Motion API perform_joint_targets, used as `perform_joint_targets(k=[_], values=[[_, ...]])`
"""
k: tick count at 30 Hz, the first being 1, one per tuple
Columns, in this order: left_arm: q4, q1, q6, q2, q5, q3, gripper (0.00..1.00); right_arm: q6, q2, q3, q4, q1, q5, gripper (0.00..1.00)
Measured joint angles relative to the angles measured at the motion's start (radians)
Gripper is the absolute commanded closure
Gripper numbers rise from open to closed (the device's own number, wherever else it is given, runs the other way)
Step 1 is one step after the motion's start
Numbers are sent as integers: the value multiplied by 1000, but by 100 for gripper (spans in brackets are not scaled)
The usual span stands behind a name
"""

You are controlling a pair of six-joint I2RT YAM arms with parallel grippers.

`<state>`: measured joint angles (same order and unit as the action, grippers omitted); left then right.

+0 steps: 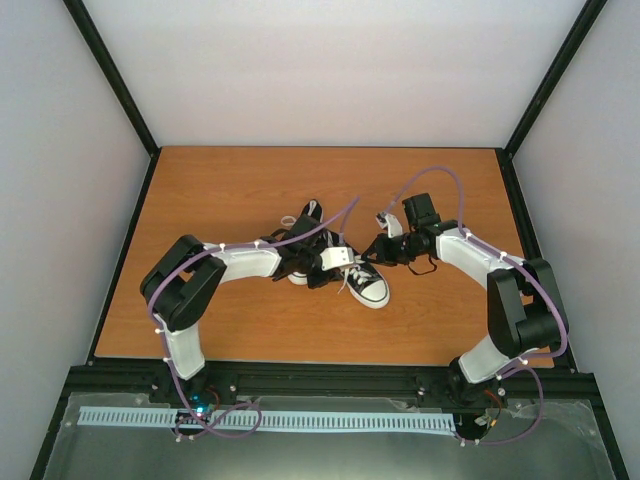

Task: Tie the shoes
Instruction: Tie the shoelace on the shoe.

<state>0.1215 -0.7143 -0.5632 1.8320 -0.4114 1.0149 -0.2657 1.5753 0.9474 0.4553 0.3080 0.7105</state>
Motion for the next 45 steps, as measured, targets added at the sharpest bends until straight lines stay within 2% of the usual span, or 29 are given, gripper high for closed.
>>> perform_joint_targets(k=[3, 14, 15, 17, 18, 23, 27, 29, 34, 38, 45], values=[[-12, 0, 3, 2, 4, -1, 98, 0, 0, 0, 0, 0, 0, 97], [111, 12, -27, 2, 26, 5, 99, 24, 16, 0, 1, -3, -12, 96], [121, 13, -27, 2, 26, 9, 99, 26, 20, 0, 1, -5, -13, 89], [142, 13, -27, 1, 27, 22, 99, 30, 26, 0, 2, -8, -15, 65], [146, 14, -27, 1, 27, 26, 99, 36, 28, 0, 3, -10, -16, 62], [163, 16, -27, -2, 21, 30, 99, 46, 21, 32, 53, -12, -53, 55], [174, 16, -24, -2, 14, 43, 99, 12, -55, 48, 122, -12, -112, 50], [177, 16, -23, -2, 11, 46, 99, -20, -121, 36, 160, -3, -145, 53], [186, 17, -2, -2, -11, 48, 99, -180, -239, -97, 80, 60, -80, 72], [185, 19, 26, -2, -31, 50, 99, -308, -140, -161, -71, 77, 18, 73], [177, 20, 52, -2, -55, 53, 99, -405, 17, -120, -222, 80, 103, 75]])
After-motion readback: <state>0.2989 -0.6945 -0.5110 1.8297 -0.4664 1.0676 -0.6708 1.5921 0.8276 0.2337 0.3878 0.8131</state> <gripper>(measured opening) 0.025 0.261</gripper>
